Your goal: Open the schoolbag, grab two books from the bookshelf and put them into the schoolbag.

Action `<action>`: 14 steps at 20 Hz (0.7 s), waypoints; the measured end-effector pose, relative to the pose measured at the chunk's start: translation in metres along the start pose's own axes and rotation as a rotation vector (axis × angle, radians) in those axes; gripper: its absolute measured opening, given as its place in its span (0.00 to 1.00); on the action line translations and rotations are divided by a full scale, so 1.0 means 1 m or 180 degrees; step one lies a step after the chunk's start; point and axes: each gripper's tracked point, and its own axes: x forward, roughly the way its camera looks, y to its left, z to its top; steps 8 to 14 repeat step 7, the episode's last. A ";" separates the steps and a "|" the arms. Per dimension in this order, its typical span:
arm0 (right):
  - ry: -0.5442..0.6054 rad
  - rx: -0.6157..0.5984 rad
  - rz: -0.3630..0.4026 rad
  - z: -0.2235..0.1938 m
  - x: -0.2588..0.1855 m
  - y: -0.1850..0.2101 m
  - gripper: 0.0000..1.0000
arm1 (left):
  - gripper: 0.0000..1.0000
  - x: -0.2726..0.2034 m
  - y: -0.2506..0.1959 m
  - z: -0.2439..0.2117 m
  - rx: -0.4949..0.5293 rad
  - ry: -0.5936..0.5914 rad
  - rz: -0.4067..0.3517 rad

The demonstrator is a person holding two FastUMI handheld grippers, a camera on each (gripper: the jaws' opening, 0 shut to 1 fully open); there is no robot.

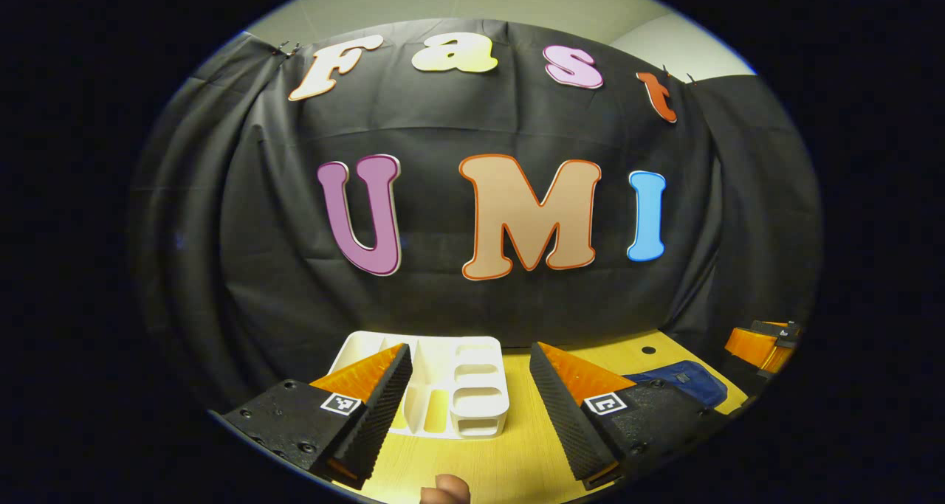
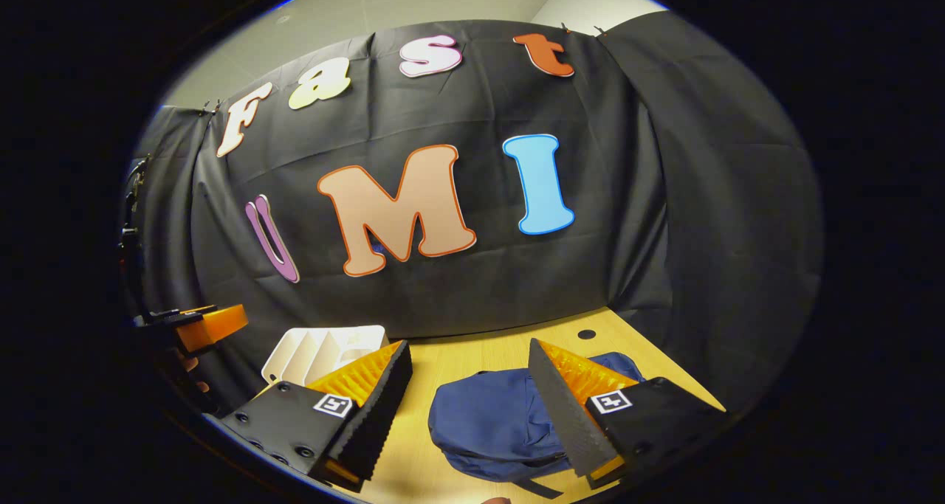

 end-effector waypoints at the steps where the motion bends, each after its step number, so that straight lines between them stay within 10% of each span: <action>1: -0.0043 0.0019 0.0004 0.002 -0.004 -0.002 1.00 | 0.94 -0.006 0.000 -0.002 0.0004 -0.0002 -0.0002; 14: -0.0079 0.0135 0.0046 0.005 -0.011 -0.008 0.99 | 0.94 -0.019 0.006 -0.011 0.0030 0.0031 0.0050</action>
